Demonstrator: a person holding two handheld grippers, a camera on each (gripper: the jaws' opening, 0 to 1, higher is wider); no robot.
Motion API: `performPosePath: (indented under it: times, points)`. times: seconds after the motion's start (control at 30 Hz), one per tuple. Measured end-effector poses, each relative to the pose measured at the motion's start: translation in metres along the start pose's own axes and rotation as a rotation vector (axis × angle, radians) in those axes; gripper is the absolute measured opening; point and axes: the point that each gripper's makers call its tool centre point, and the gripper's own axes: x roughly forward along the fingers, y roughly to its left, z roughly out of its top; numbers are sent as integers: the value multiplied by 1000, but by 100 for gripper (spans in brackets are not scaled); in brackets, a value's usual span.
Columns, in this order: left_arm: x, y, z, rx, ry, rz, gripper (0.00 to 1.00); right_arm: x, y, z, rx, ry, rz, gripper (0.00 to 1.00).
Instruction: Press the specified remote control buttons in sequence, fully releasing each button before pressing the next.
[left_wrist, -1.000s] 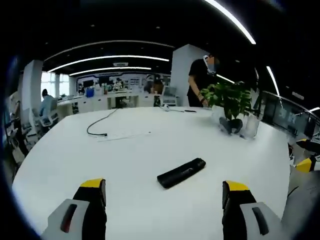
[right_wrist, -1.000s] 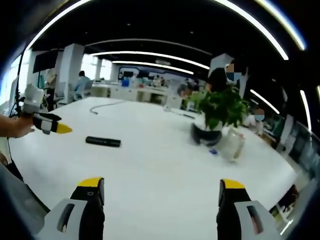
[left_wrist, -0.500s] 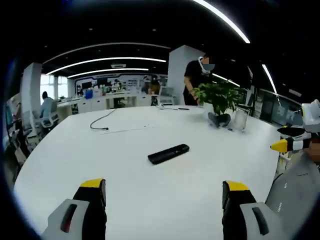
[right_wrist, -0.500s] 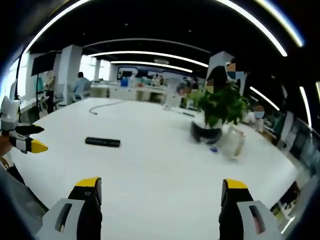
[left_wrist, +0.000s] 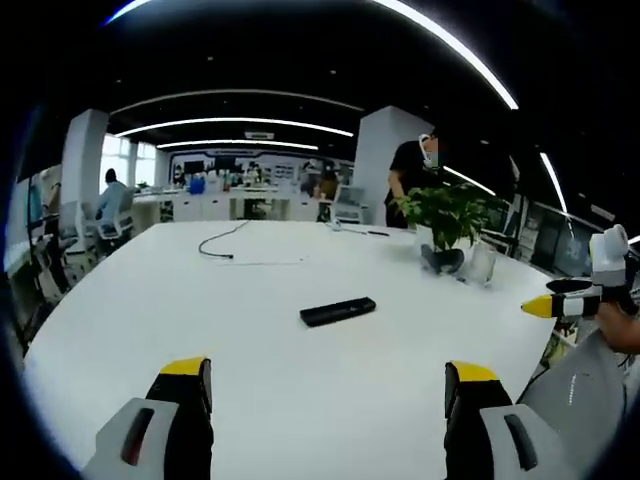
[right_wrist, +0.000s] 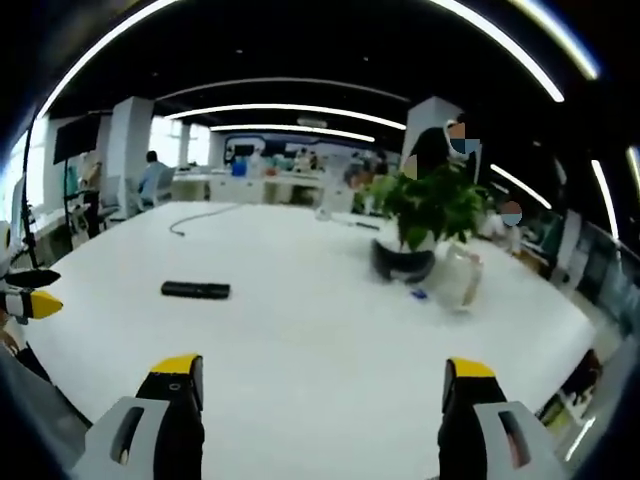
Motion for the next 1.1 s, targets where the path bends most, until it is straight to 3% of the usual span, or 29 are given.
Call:
performPosePath:
  times: [0.03,0.13,0.3,0.6,0.7,0.93,1.1]
  points:
    - [-2,3,4,20,-49,18,100,0,1,0,3,-1,1,98]
    - [2,7,-2,50,-6,36,100,1,5,-1,-17,4,8,96]
    - [1,1,4,82,-43,23,100,1,5,-3,-14,7,18,95]
    - [-1,-7,8,152,-54,8,100,1,5,-4,27,19,31,92]
    - [2,-10,2,186,-21,2,100,2,5,-4,32,21,28,92]
    - [1,-7,-2,162,17,11,100,2,6,-6,20,29,34,91]
    - [-1,-6,4,121,-17,15,100,2,7,-7,14,34,33,90]
